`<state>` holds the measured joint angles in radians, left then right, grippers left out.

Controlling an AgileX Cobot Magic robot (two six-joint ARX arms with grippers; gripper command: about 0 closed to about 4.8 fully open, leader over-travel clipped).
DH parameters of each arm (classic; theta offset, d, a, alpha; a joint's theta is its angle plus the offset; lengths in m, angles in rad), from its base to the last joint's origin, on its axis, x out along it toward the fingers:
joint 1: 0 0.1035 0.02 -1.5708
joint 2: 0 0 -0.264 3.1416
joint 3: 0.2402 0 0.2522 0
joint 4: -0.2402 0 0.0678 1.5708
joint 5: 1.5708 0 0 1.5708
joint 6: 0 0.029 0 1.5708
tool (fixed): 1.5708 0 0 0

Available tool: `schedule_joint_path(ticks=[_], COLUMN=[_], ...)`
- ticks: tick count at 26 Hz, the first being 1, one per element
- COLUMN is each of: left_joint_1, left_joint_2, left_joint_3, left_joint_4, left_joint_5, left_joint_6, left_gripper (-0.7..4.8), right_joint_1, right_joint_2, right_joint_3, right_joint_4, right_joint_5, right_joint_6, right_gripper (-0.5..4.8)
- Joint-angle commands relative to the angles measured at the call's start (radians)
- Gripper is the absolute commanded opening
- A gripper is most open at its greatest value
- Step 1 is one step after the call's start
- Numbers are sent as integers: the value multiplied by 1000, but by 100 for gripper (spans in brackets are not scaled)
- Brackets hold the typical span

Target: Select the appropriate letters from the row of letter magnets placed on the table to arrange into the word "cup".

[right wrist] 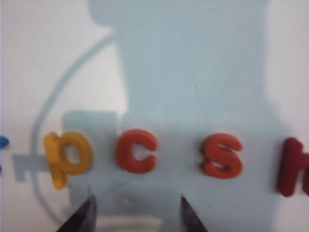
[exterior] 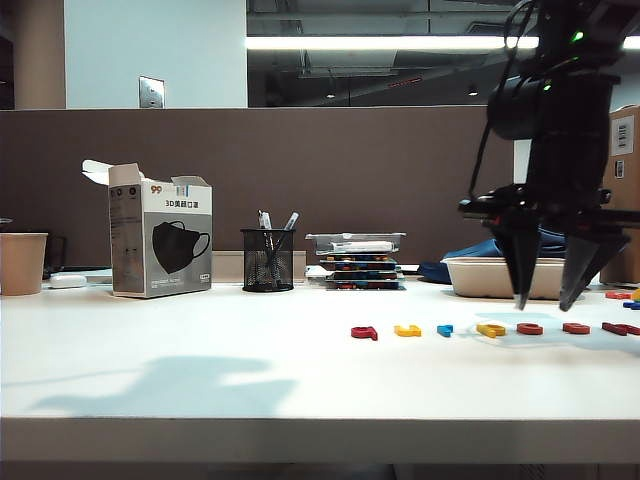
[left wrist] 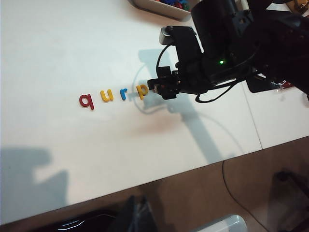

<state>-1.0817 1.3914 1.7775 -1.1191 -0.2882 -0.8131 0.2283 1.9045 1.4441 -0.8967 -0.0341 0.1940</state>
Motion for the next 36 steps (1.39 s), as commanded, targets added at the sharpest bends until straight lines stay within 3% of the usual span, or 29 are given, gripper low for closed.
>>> schedule_joint_path(ticks=[1, 6, 36], left_joint_1=[0, 0, 0], left_joint_2=[-3, -3, -3], left_joint_3=[3, 3, 4], left_joint_4=[6, 6, 7], left_joint_5=[-3, -3, -3], left_joint_6=[-3, -3, -3], left_gripper=[-5, -5, -5], right_joint_1=[20, 31, 32], right_joint_2=[5, 17, 80], right_joint_3=[2, 3, 3], right_joint_4=[45, 64, 90], right_joint_5=[17, 58, 61], right_joint_6=[24, 43, 125], right_gripper=[215, 211, 210])
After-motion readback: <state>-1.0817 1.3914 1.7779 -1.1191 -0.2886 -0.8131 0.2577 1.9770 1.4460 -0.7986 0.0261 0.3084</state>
